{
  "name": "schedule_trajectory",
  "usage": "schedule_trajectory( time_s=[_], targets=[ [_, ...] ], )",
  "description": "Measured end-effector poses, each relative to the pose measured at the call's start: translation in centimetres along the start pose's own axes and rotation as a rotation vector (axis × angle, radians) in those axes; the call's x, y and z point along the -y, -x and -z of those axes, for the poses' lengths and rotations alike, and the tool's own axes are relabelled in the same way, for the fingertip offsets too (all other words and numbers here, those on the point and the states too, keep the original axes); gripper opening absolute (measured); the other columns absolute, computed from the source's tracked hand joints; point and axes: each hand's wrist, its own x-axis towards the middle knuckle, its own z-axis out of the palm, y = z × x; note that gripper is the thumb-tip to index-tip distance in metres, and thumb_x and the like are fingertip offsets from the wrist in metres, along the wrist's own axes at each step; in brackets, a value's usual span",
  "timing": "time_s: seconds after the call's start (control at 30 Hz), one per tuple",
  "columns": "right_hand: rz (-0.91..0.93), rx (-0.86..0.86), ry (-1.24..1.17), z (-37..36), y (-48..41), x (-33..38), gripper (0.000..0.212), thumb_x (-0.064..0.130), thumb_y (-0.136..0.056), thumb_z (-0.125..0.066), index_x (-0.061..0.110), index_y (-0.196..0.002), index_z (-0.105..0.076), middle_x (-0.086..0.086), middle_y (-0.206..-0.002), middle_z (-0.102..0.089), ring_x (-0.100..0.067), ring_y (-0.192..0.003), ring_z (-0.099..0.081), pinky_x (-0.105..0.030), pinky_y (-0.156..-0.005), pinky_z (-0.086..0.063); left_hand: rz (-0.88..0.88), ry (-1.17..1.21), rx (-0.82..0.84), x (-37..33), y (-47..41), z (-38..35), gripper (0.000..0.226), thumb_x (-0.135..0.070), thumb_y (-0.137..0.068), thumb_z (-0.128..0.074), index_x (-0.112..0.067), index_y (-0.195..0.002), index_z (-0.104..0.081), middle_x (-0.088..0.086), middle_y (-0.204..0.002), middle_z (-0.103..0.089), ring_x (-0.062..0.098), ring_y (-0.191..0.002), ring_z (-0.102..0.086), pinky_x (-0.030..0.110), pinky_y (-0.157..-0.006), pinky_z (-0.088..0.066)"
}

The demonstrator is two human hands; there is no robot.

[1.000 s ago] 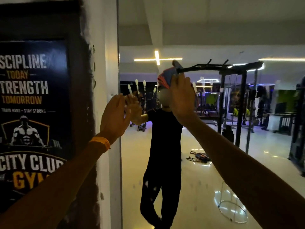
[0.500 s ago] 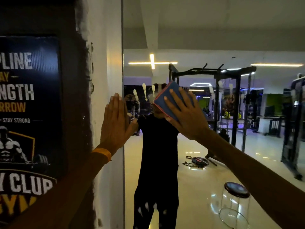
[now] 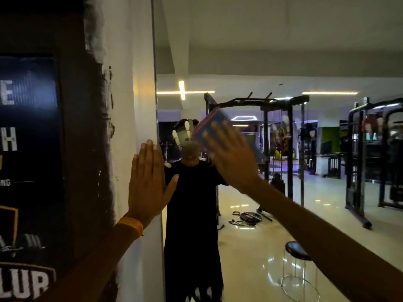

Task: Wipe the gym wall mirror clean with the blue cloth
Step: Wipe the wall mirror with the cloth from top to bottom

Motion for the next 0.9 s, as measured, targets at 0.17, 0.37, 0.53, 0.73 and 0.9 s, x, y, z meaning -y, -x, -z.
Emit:
schedule_trajectory(
  time_s=[0.17,0.37,0.53,0.73,0.9],
  targets=[
    [-0.015,0.055,0.376,5.2,-3.6,-8.7,0.057,0.042,-0.111,-0.032,0.027,-0.163,-0.017,-0.014,-0.169,-0.023,-0.034,-0.157,-0.016,-0.057,-0.126,-0.016,-0.018,-0.024,0.006,0.1,0.0,0.0,0.091,-0.055,-0.099,-0.048,-0.001,-0.164,-0.013,0.016,-0.173,-0.005,0.031,-0.161,-0.002,0.051,-0.131,-0.008],
    [-0.188,0.041,0.261,1.5,-0.3,-0.9,0.052,0.029,-0.110,-0.039,0.019,-0.161,-0.033,-0.015,-0.167,-0.028,-0.035,-0.157,-0.017,-0.056,-0.127,-0.018,-0.033,-0.021,-0.020,0.1,-0.6,0.3,0.091,-0.058,-0.098,-0.043,0.001,-0.163,-0.017,0.018,-0.173,-0.008,0.033,-0.161,-0.004,0.051,-0.130,-0.008],
    [0.117,0.051,0.432,2.6,0.7,-6.0,0.063,0.038,-0.108,-0.052,0.022,-0.162,-0.025,-0.006,-0.170,-0.020,-0.022,-0.159,0.001,-0.045,-0.129,-0.010,-0.048,-0.033,0.002,0.3,-1.5,0.6,0.094,-0.060,-0.098,-0.045,0.000,-0.163,-0.015,0.018,-0.173,-0.007,0.032,-0.161,-0.002,0.047,-0.131,-0.004],
    [-0.285,-0.046,0.198,1.7,-1.2,-1.0,0.054,0.033,-0.110,-0.035,0.021,-0.162,-0.027,-0.011,-0.170,-0.023,-0.032,-0.159,-0.013,-0.053,-0.127,-0.014,-0.016,-0.009,-0.013,0.4,-0.3,-0.1,0.092,-0.057,-0.098,-0.044,-0.001,-0.164,-0.013,0.016,-0.173,-0.005,0.032,-0.161,-0.002,0.053,-0.130,-0.010],
    [0.191,0.153,0.335,2.3,-2.0,-3.6,0.065,0.036,-0.107,-0.048,0.026,-0.163,-0.016,-0.010,-0.171,-0.019,-0.030,-0.159,-0.008,-0.054,-0.128,-0.013,0.033,-0.014,0.014,-0.5,4.4,-0.7,0.089,-0.057,-0.099,-0.041,-0.006,-0.164,-0.007,0.016,-0.173,-0.006,0.032,-0.161,-0.004,0.053,-0.130,-0.011]
  ],
)
